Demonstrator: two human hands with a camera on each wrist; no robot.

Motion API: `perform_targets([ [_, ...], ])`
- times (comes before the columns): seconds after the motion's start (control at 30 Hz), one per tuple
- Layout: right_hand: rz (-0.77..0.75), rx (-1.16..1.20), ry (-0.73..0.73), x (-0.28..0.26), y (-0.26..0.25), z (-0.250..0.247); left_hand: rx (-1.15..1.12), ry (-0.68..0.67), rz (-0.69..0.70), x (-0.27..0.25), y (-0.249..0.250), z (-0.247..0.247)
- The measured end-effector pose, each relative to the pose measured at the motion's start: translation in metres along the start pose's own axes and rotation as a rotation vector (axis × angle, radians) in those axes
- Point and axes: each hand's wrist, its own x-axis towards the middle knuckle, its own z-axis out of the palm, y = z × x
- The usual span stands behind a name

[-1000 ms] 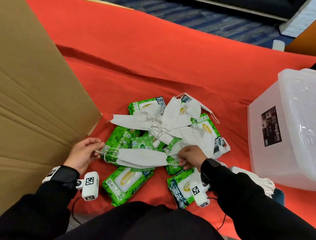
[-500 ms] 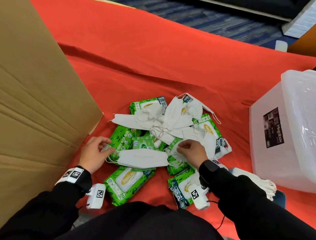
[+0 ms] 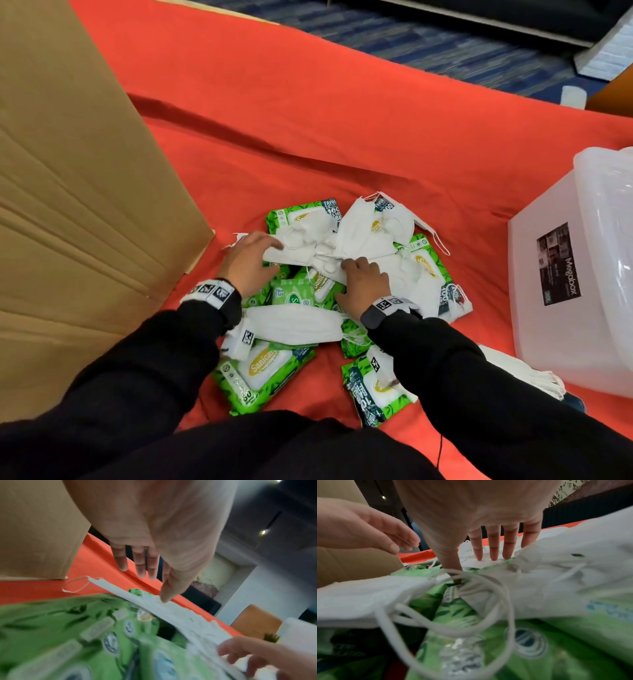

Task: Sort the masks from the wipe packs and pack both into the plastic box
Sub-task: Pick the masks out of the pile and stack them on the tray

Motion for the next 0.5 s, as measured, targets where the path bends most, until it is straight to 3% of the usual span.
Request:
perform_targets([
  [0.17,-0.013,-0.132,-0.018,0.009,0.017,-0.003,0.262,-0.334,-0.035,0.03,-0.015,-0.001],
  [0.27,-0.001,-0.077,0.035,0.01,0.029,-0.016,0.306,-0.258,0.033,0.027,-0.017,0.0],
  [0.4,0.108,0.594,0.121,-0.001,0.043,-0.042,-0.041,0.011,0.014,0.019,-0.007,-0.014],
  [0.5,0.282,1.179,0.133,-0.01,0.05,-0.058,-0.442,0.054,-0.097,0.006,0.009,-0.026],
])
